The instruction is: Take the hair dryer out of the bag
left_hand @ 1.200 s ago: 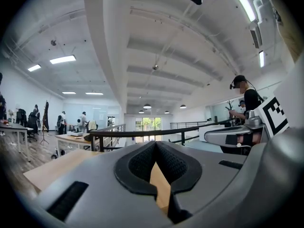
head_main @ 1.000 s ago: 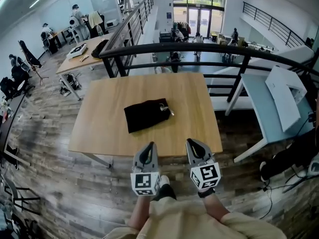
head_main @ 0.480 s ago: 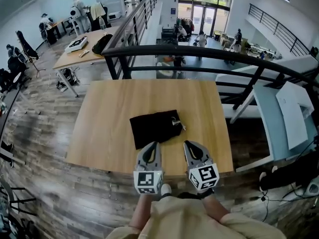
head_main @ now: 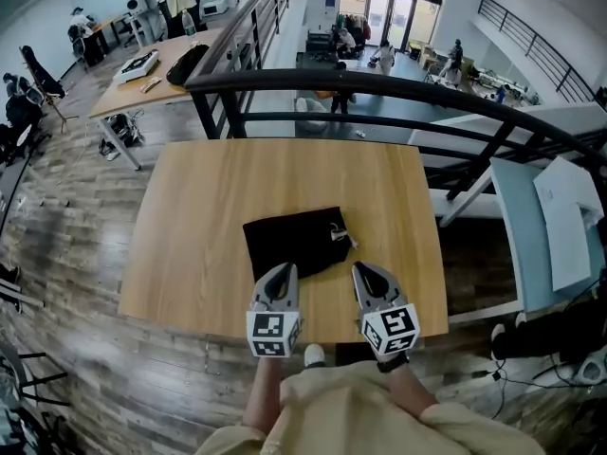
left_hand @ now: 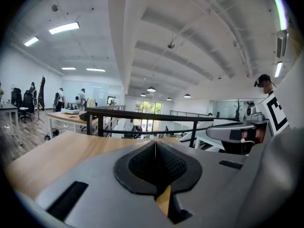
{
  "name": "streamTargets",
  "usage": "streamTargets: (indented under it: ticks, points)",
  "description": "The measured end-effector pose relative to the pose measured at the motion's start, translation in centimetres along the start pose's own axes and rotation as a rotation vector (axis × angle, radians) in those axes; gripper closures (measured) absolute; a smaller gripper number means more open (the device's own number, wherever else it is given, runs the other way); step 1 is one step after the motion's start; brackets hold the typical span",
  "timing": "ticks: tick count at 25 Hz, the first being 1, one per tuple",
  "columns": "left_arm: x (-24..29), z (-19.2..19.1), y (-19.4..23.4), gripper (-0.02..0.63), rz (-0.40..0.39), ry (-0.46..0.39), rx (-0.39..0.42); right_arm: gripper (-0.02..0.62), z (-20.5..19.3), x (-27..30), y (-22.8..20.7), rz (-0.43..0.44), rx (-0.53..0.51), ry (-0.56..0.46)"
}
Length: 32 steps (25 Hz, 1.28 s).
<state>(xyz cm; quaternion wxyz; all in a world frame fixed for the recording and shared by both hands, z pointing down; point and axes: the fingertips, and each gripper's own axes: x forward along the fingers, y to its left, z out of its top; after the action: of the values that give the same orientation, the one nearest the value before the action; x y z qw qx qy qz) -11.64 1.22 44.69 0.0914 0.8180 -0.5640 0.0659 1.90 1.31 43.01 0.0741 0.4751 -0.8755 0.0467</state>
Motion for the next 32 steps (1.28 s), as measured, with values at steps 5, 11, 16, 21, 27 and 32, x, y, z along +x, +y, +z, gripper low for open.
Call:
streamTargets:
  ticks: [5,11,16,21,27,32]
  points:
    - [3.3,-1.7,1.8,0.592,0.026,0.050,-0.024,0.577,-2.1,3.8,-1.5,0.046,0.000,0.050]
    - [8.3,-5.9,2.8,0.592,0.021,0.175,0.028,0.577,-4.8,7.9,-3.9,0.069,0.032,0.109]
    - [12.2,-7.9,3.6,0.502,0.015,0.271,0.078,0.577,-6.4,10.3,-5.7,0.084,0.080,0.155]
    - [15.5,-11.1,4.1,0.444,-0.022,0.381,0.113,0.577,-7.0,12.6,-5.6,0.142,0.091,0.163]
    - [18.3,-14.3,4.4,0.386,-0.059,0.469,0.127,0.577,-7.7,14.8,-5.8,0.174,0.117,0.155]
    - [19.5,-16.4,4.5,0.388,-0.067,0.547,0.134,0.577,-8.3,15.2,-6.5,0.174,0.116,0.155]
